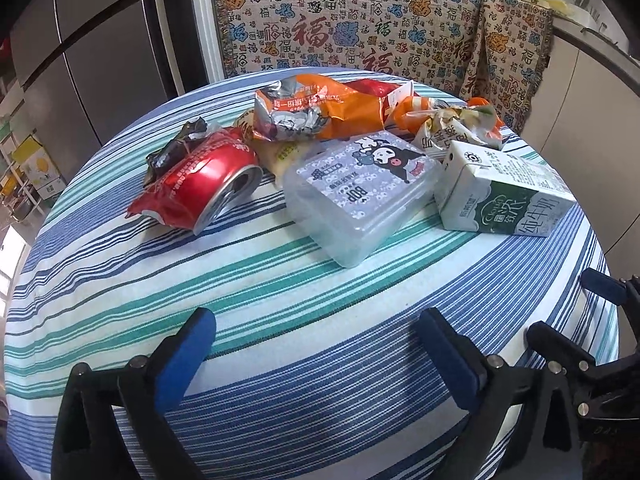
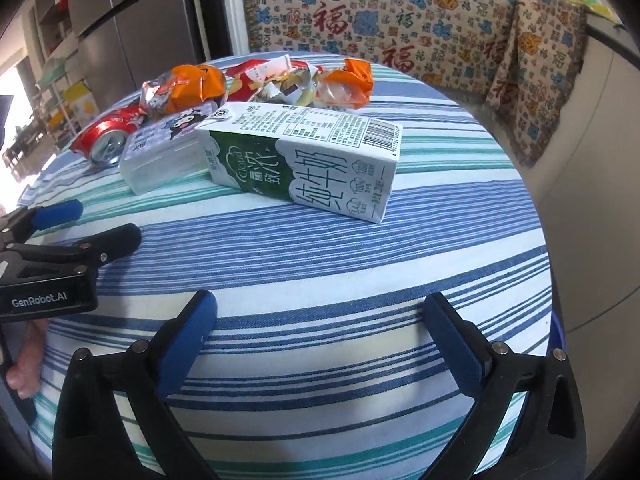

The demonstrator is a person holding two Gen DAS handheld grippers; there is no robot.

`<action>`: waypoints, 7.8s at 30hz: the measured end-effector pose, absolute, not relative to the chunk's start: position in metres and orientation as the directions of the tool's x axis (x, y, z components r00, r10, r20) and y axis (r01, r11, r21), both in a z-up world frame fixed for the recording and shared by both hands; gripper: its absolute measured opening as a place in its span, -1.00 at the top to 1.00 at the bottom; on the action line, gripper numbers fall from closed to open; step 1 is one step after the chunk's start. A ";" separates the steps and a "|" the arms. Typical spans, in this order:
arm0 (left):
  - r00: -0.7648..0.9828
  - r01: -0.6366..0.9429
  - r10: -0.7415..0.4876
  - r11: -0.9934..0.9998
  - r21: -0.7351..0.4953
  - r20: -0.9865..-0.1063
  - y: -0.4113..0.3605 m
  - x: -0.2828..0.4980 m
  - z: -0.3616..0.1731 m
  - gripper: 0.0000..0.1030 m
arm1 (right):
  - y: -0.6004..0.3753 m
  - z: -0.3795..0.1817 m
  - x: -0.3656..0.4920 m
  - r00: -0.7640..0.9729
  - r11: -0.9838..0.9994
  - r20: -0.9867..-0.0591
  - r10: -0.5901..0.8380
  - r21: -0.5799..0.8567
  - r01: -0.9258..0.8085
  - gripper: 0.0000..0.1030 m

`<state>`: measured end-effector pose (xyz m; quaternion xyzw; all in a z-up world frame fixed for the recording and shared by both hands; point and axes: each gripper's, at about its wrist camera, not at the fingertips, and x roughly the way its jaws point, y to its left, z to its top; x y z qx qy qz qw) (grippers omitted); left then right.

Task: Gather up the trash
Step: 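Return both tools to the table and approach the clear plastic box and milk carton, then grasp the clear plastic box with the left gripper while the right gripper grasps the milk carton, then carry both items to the blue wastebasket and open both grippers to drop them, then swing both tools back over the table toward the remaining wrappers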

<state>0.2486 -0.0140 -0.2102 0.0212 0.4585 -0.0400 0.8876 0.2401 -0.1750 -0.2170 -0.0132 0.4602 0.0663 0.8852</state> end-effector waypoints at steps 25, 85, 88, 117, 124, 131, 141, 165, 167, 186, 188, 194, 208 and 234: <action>0.584 0.321 -0.247 0.945 -0.059 -0.773 -0.014 0.280 -0.197 -0.38 | -0.180 -0.218 0.234 0.556 0.979 -0.819 0.139 0.031 -0.199 -0.99; 0.587 0.182 -0.107 0.983 0.002 -0.802 -0.016 0.192 -0.205 -0.59 | -0.187 -0.207 0.247 0.548 0.907 -0.785 0.290 0.042 -0.420 -0.90; 0.588 0.172 -0.103 0.985 0.000 -0.802 -0.017 0.193 -0.205 -0.59 | -0.167 -0.219 0.250 0.521 0.870 -0.778 0.351 0.066 -0.489 -0.83; 0.563 0.192 -0.110 0.981 0.000 -0.819 -0.014 0.204 -0.186 -0.23 | -0.145 -0.177 0.281 0.427 0.934 -0.865 0.264 0.119 -0.337 0.07; 0.594 0.180 -0.172 0.981 -0.078 -0.786 -0.030 0.192 -0.175 -0.23 | -0.184 -0.162 0.244 0.489 0.941 -0.819 0.301 0.171 -0.293 0.07; 0.597 0.219 -0.215 0.970 -0.101 -0.773 -0.065 0.188 -0.171 -0.23 | -0.228 -0.160 0.225 0.530 0.949 -0.788 0.312 0.238 -0.205 0.07; 0.603 0.277 -0.274 0.953 -0.125 -0.749 -0.119 0.193 -0.161 -0.23 | -0.303 -0.149 0.204 0.602 0.966 -0.764 0.233 0.255 -0.049 0.06; 0.505 0.496 -0.436 0.853 -0.163 -0.745 -0.309 0.205 -0.163 -0.23 | -0.477 -0.174 0.184 0.550 0.938 -0.835 -0.020 0.175 0.300 0.06; 0.494 0.505 -0.440 0.847 -0.164 -0.750 -0.323 0.208 -0.170 -0.23 | -0.490 -0.183 0.187 0.539 0.930 -0.842 -0.024 0.178 0.321 0.06; 0.388 0.535 -0.413 0.829 -0.164 -0.824 -0.420 0.236 -0.276 -0.23 | -0.564 -0.246 0.187 0.501 0.885 -0.865 0.025 0.252 0.391 0.05; 0.387 0.532 -0.413 0.830 -0.166 -0.825 -0.423 0.239 -0.280 -0.23 | -0.566 -0.248 0.187 0.502 0.883 -0.865 0.025 0.254 0.394 0.05; 0.381 0.537 -0.404 0.829 -0.157 -0.832 -0.431 0.243 -0.292 -0.23 | -0.566 -0.253 0.190 0.501 0.880 -0.865 0.039 0.267 0.393 0.05; 0.317 0.542 -0.374 0.826 -0.157 -0.871 -0.442 0.254 -0.325 -0.41 | -0.576 -0.251 0.188 0.531 0.850 -0.846 0.042 0.310 0.427 -0.41; 0.584 0.349 -0.254 0.936 -0.044 -0.771 -0.175 0.187 -0.176 -0.49 | -0.354 -0.156 0.206 0.724 0.995 -0.684 0.086 0.096 -0.027 -0.85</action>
